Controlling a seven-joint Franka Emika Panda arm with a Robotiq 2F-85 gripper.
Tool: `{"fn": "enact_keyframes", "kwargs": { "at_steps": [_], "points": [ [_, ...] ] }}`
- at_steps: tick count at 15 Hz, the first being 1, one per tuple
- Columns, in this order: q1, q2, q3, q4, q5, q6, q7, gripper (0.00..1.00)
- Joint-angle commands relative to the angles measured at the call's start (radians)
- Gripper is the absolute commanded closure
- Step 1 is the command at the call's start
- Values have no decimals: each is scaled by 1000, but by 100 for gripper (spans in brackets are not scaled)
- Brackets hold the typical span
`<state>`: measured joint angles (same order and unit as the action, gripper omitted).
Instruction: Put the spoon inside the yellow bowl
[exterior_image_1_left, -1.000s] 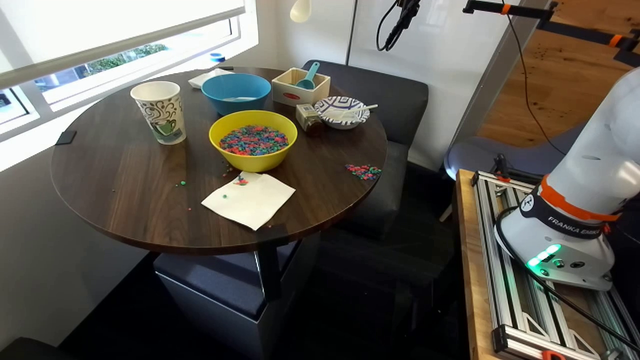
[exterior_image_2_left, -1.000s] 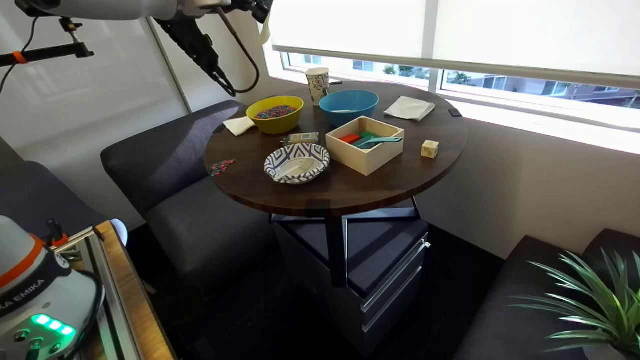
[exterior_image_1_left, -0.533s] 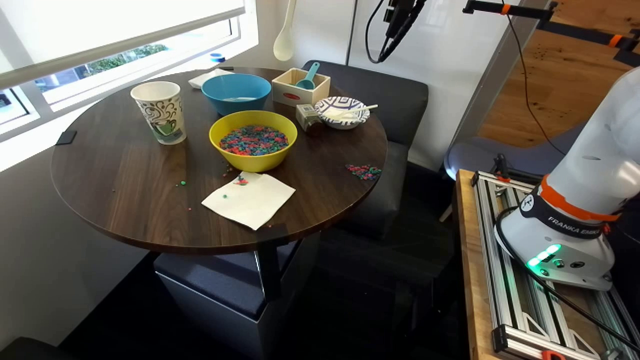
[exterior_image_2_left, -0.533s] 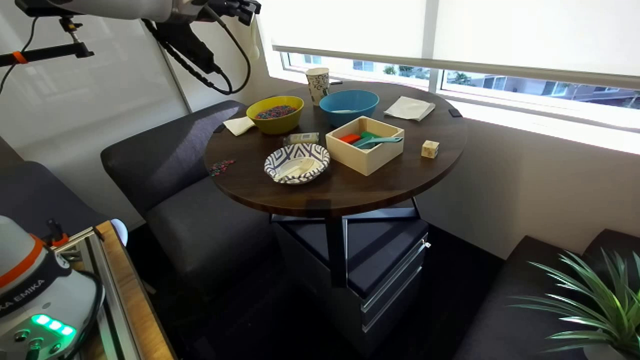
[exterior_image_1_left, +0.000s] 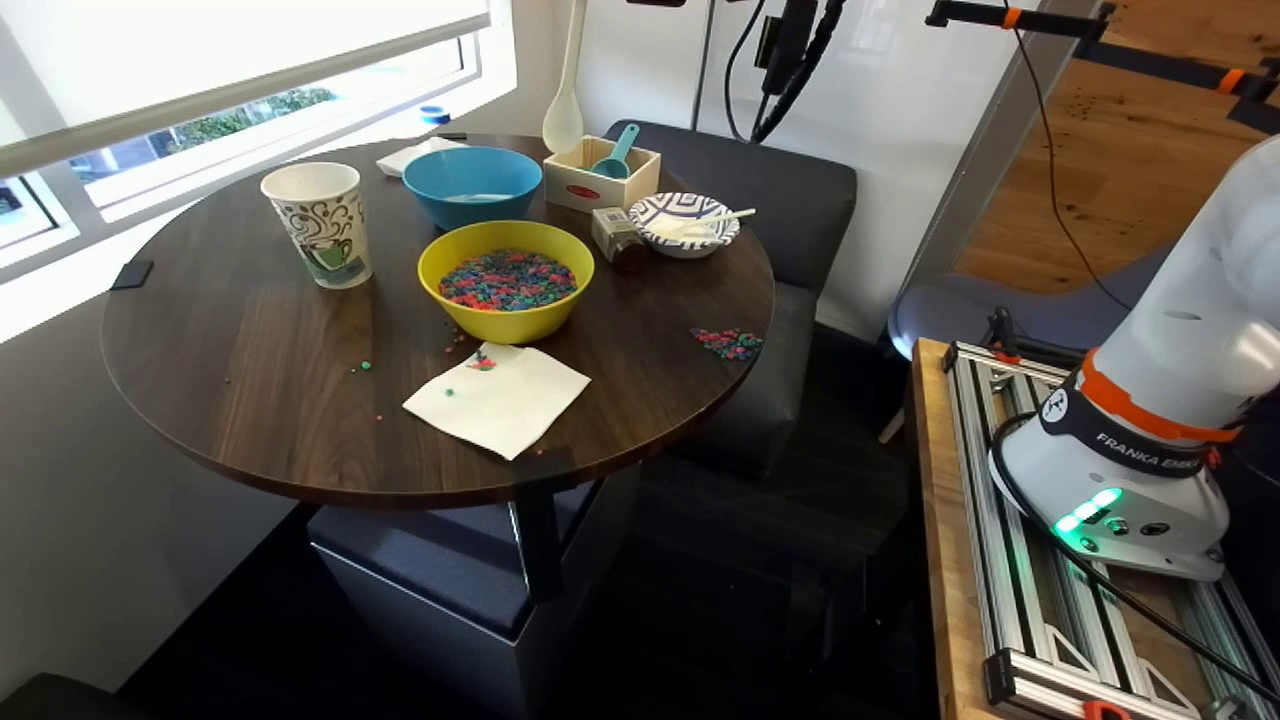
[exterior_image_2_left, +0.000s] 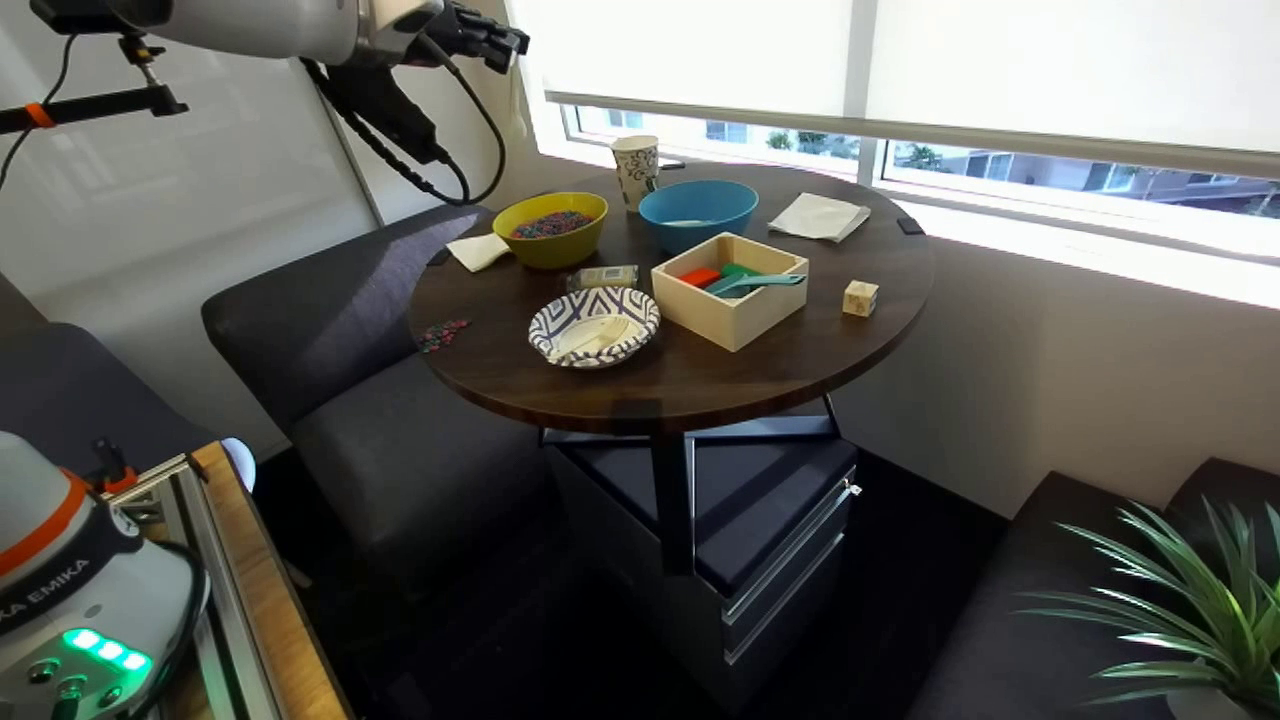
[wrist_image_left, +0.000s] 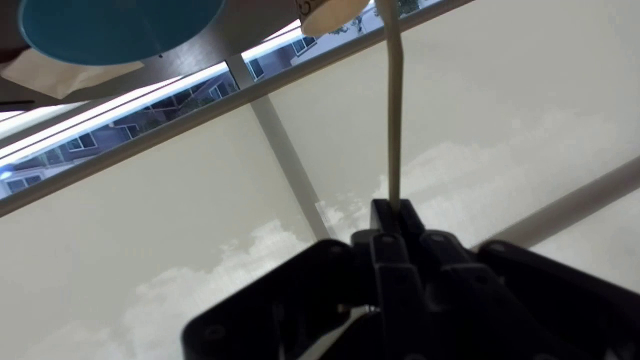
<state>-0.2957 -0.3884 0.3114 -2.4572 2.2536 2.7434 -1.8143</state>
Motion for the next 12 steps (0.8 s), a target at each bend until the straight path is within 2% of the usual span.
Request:
{"fn": "enact_keyframes", "kwargs": {
  "at_steps": [1, 3, 6, 8, 12],
  "points": [
    [-35, 169, 68, 81, 108, 80, -70, 99],
    [-59, 249, 104, 126, 198, 100, -150, 99],
    [-88, 353, 114, 204, 335, 139, -272, 99],
    [-126, 382, 100, 252, 263, 184, -226, 99],
    [-124, 438, 98, 329, 255, 270, -242, 99]
  ]
}}
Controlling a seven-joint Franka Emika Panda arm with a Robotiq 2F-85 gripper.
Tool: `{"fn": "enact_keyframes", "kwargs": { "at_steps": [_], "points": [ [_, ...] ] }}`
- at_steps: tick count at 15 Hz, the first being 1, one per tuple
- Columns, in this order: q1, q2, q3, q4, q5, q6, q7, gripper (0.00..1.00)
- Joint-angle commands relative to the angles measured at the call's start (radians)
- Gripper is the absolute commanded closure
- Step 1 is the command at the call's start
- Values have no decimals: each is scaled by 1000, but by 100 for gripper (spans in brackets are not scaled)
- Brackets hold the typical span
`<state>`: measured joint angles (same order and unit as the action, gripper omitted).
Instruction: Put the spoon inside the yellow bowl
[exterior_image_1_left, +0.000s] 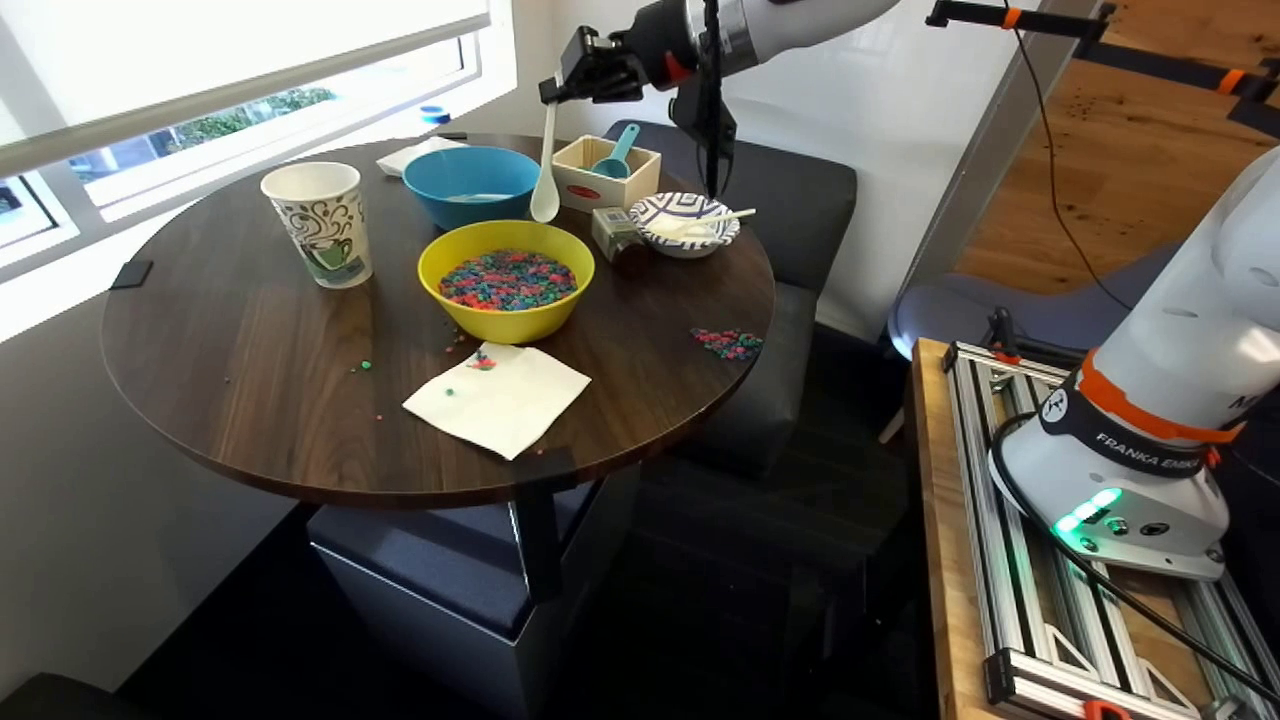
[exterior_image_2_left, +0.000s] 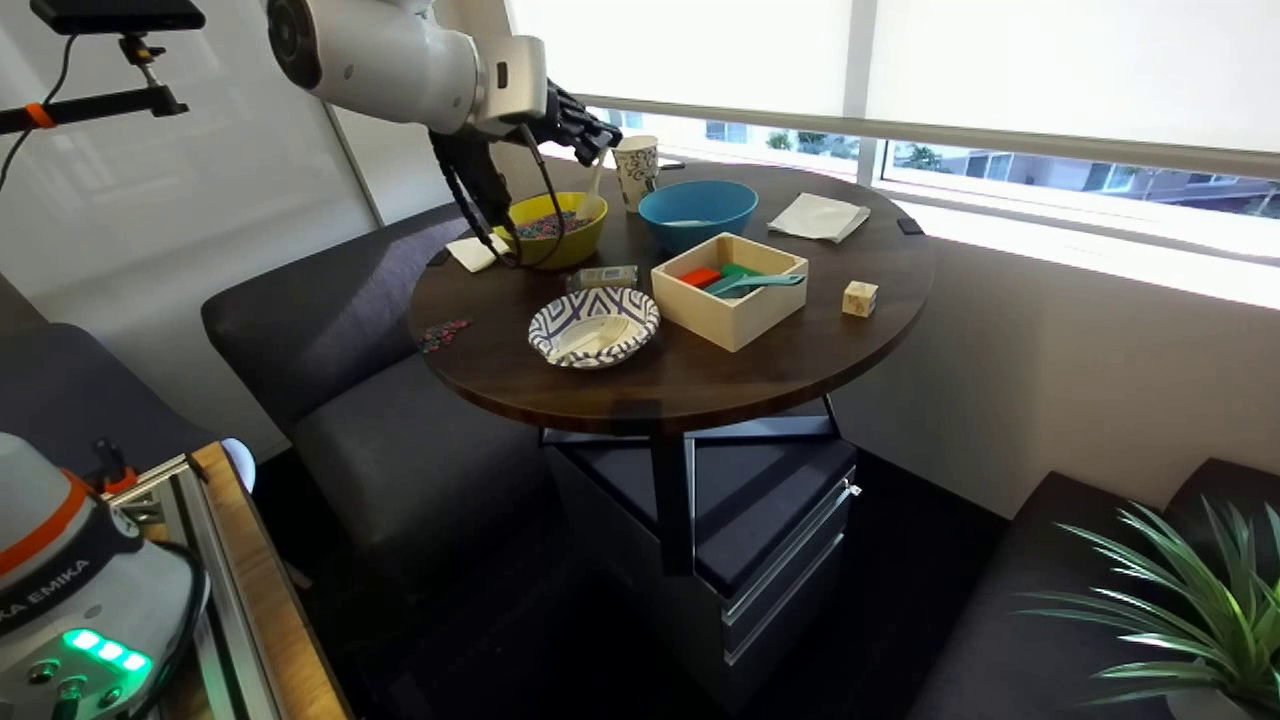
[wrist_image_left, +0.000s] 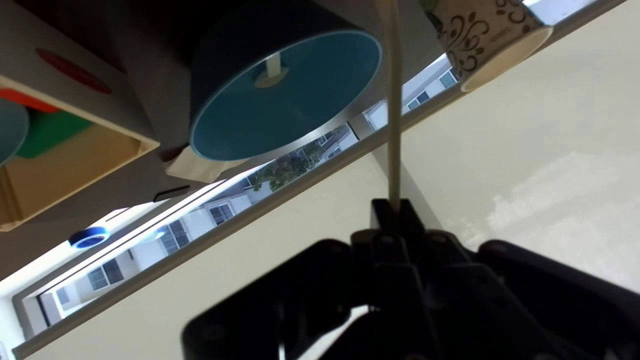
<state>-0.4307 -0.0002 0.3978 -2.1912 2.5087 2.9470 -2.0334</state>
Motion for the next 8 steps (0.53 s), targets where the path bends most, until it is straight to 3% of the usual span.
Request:
{"fn": "enact_keyframes", "kwargs": {
  "at_steps": [1, 8],
  "points": [
    [22, 58, 13, 78, 0, 79, -29, 99],
    [98, 86, -2, 119, 0, 104, -92, 99]
  ]
}}
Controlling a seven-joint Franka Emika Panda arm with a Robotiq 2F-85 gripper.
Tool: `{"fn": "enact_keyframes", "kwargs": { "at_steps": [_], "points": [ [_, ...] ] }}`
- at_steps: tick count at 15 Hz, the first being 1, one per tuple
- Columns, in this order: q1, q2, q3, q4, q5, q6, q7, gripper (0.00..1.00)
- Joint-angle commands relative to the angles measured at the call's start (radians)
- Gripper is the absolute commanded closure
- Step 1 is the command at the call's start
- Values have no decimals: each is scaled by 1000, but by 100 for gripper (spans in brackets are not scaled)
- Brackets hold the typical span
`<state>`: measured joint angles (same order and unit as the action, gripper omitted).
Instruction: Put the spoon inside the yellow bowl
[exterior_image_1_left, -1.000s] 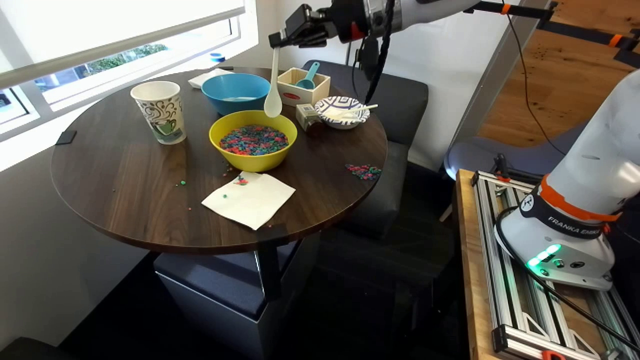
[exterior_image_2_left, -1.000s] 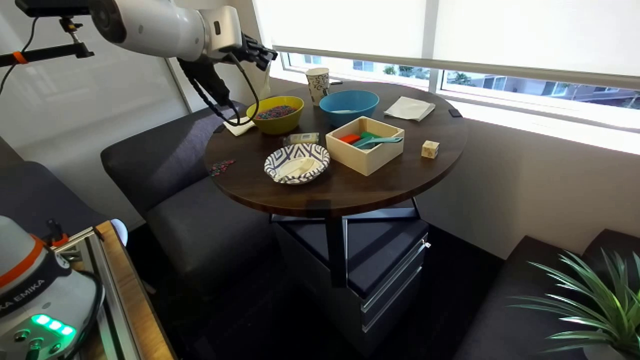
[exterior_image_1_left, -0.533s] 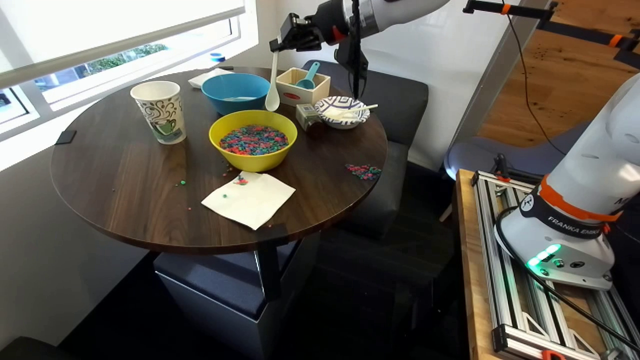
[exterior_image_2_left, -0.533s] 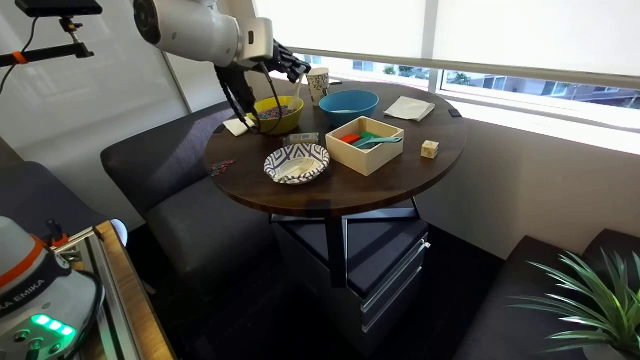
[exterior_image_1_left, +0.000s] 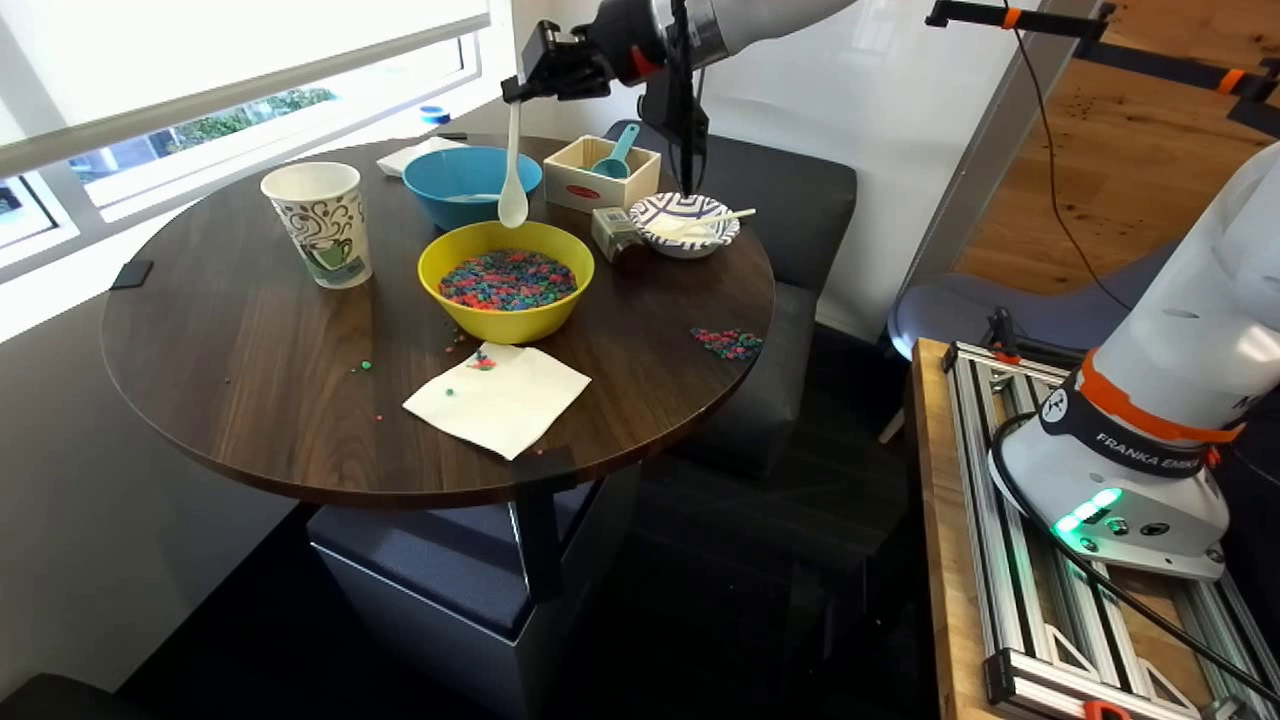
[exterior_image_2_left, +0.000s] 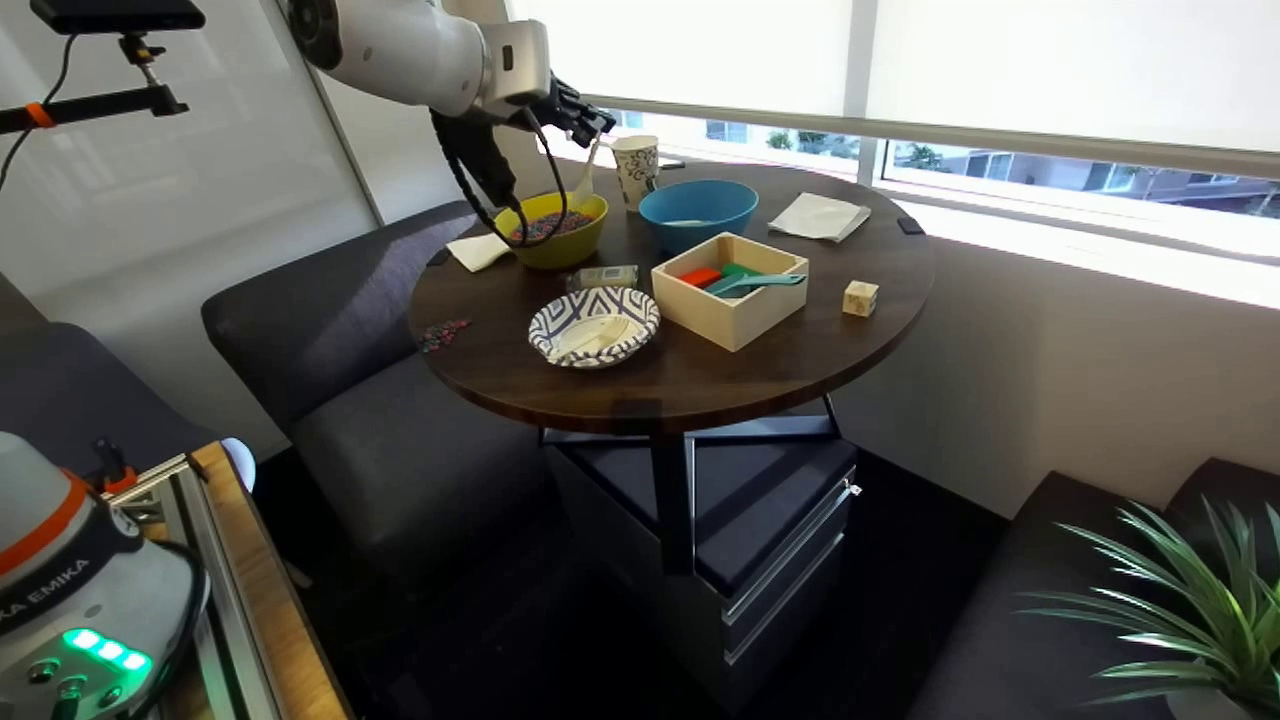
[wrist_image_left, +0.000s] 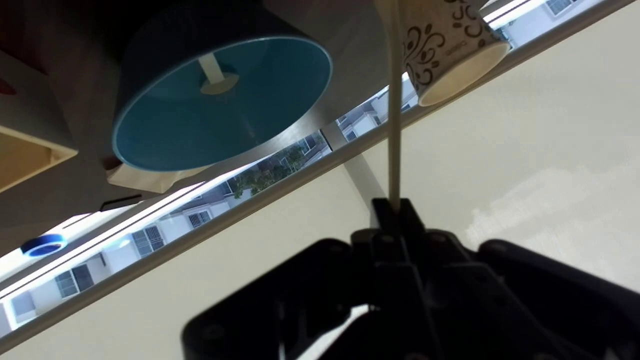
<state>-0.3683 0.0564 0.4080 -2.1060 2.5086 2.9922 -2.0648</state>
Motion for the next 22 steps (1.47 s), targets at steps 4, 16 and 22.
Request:
{"fn": "enact_keyframes", "kwargs": {
  "at_steps": [4, 16, 22],
  "points": [
    [89, 62, -33, 47, 0, 95, -129, 99],
    [374, 199, -232, 113, 0, 116, -246, 99],
    [499, 244, -321, 165, 0, 222, -165, 56]
  ]
}}
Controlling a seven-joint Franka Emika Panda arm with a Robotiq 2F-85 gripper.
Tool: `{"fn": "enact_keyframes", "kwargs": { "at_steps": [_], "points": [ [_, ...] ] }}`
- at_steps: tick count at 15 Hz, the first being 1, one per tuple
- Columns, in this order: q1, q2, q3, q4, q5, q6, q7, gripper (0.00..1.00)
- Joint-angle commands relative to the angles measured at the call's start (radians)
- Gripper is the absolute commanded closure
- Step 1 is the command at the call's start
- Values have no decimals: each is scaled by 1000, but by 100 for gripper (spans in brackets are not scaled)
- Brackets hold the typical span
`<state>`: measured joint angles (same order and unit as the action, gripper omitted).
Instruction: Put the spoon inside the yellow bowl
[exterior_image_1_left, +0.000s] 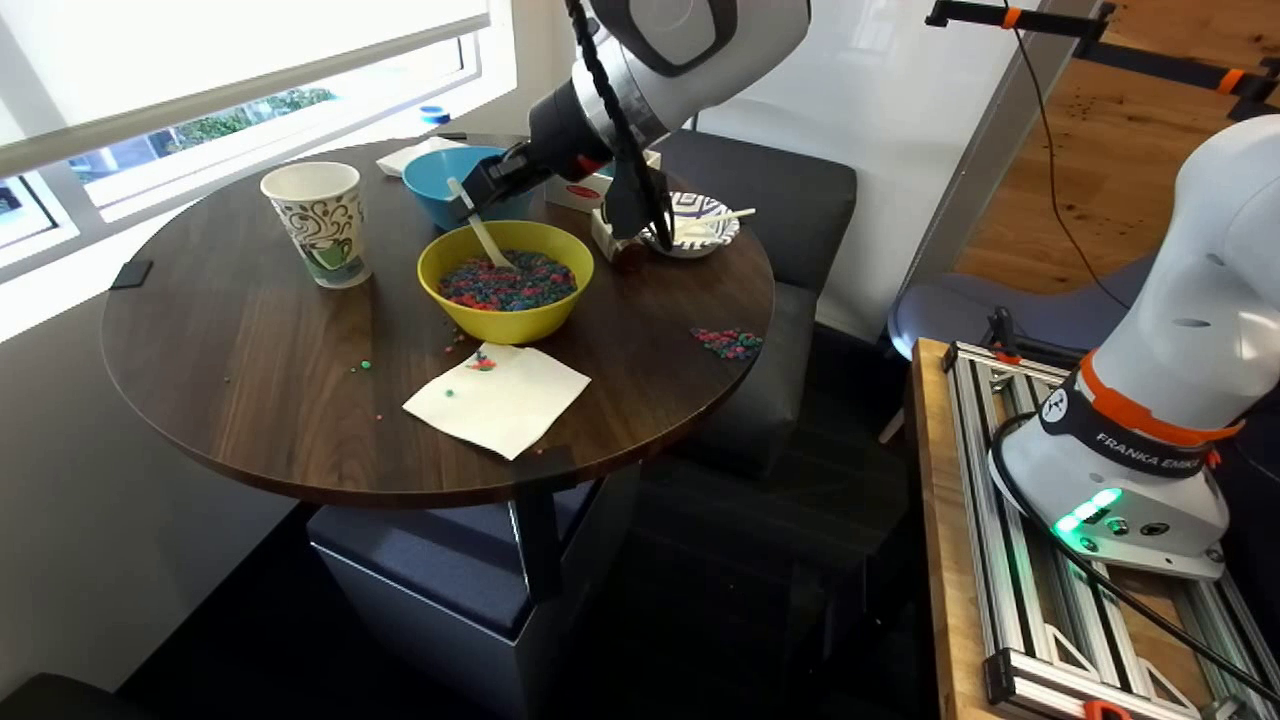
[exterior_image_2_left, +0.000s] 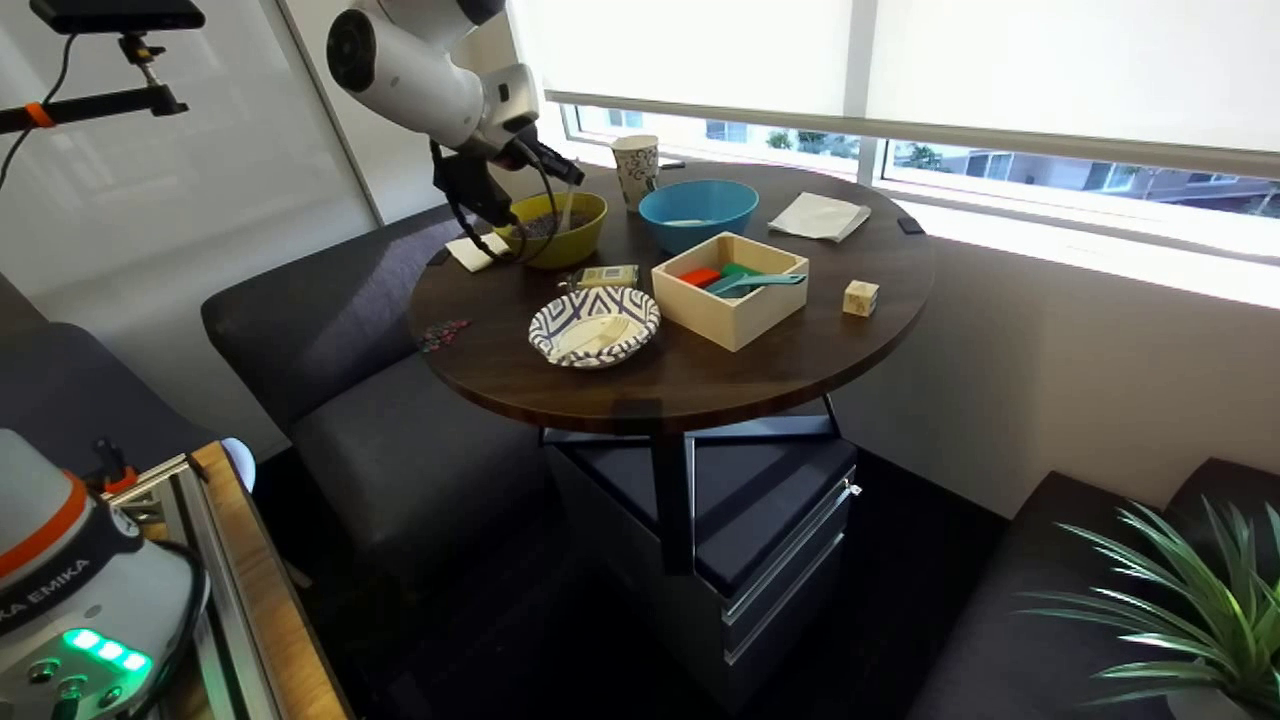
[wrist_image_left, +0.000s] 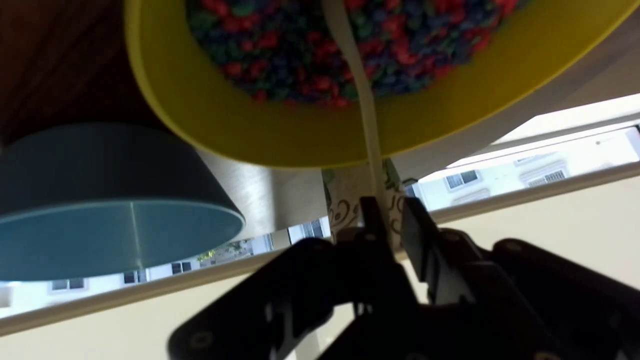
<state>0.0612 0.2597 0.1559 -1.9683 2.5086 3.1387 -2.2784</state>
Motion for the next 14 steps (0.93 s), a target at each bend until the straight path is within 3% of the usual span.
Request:
{"fn": "enact_keyframes", "kwargs": {
  "at_steps": [1, 5, 7, 12, 13, 14],
  "points": [
    [90, 41, -100, 28, 0, 104, 71, 49],
    [123, -50, -222, -53, 0, 111, 238, 19],
    [83, -125, -215, -134, 0, 47, 323, 3],
    [45, -294, -253, -289, 0, -61, 505, 0],
    [53, -204, -238, -195, 0, -5, 439, 0],
    [47, -235, -245, -221, 0, -20, 462, 0]
  ]
}}
